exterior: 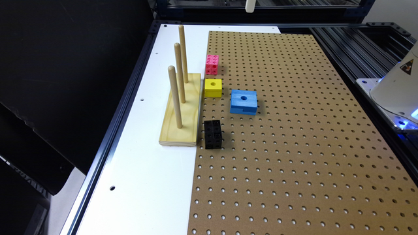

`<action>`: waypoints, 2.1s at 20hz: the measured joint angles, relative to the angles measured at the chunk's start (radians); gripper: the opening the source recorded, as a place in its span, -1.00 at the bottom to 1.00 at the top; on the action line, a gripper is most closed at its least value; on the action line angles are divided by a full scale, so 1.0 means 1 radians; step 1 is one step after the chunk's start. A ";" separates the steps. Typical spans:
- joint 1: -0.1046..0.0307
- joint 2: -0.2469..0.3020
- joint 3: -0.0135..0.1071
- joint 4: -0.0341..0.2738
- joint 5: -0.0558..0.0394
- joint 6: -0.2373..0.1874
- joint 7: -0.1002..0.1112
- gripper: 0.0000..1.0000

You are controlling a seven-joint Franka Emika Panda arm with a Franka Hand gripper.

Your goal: Pick up pink flower.

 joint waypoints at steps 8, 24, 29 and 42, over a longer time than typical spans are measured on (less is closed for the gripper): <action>-0.052 0.073 -0.001 0.074 -0.0020 0.000 -0.053 1.00; -0.087 0.093 -0.001 0.095 -0.0026 0.000 -0.087 1.00; -0.088 0.093 -0.001 0.096 -0.0026 0.000 -0.088 1.00; -0.089 0.199 -0.001 0.095 -0.0027 0.087 -0.088 1.00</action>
